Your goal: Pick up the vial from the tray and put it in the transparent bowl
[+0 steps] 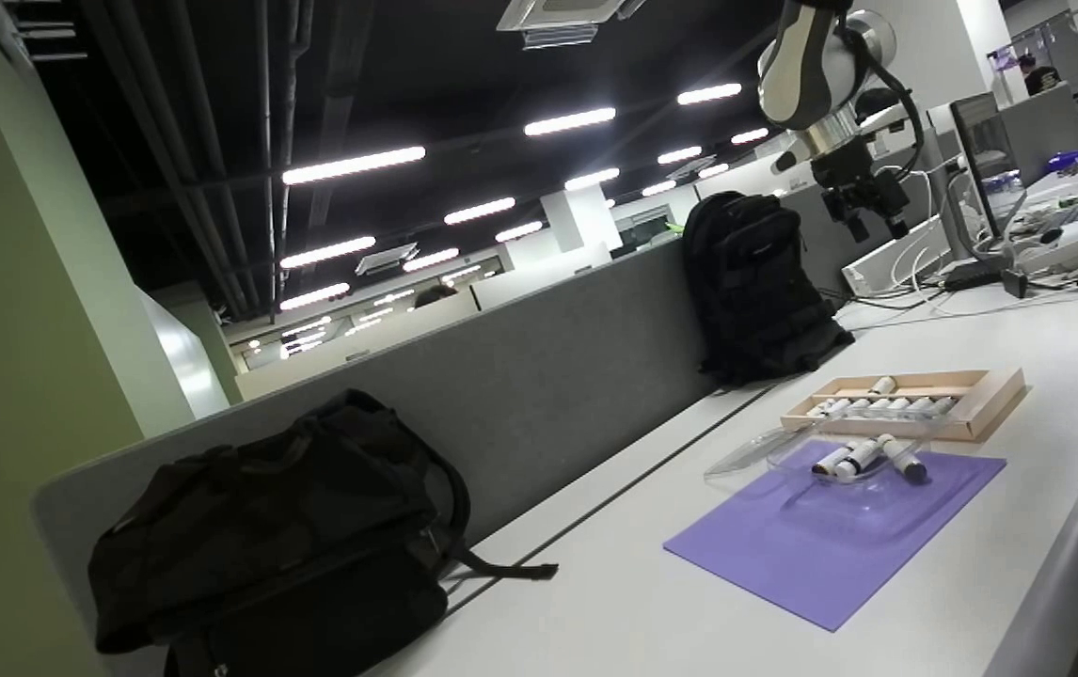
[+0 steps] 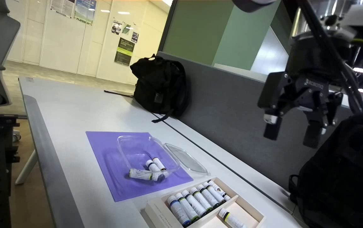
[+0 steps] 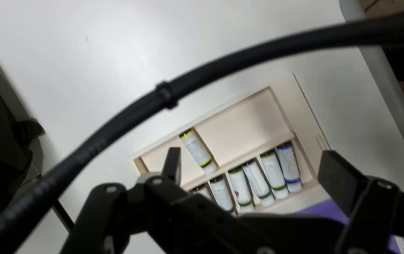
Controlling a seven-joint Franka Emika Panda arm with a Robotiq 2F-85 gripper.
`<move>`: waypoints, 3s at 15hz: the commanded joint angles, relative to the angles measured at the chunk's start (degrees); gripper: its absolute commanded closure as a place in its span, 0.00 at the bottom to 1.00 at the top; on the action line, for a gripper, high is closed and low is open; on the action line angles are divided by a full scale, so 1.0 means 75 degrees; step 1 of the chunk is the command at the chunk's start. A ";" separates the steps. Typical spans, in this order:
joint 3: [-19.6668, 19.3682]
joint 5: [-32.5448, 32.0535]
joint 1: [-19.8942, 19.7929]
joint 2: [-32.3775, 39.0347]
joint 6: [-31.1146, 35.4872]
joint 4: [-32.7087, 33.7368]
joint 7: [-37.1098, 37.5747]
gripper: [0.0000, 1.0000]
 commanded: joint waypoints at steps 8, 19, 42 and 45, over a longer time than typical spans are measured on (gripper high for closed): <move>0.0510 -0.0438 -0.0589 0.0832 -0.0036 0.0805 0.0061 0.00; 0.0899 0.0252 -0.1090 0.1831 0.1285 0.1152 -0.1254 0.00; 0.1864 0.0442 -0.1391 0.4836 0.2058 0.2420 -0.3011 0.46; 0.1873 0.0508 -0.1412 0.4911 0.1987 0.2541 -0.2895 0.66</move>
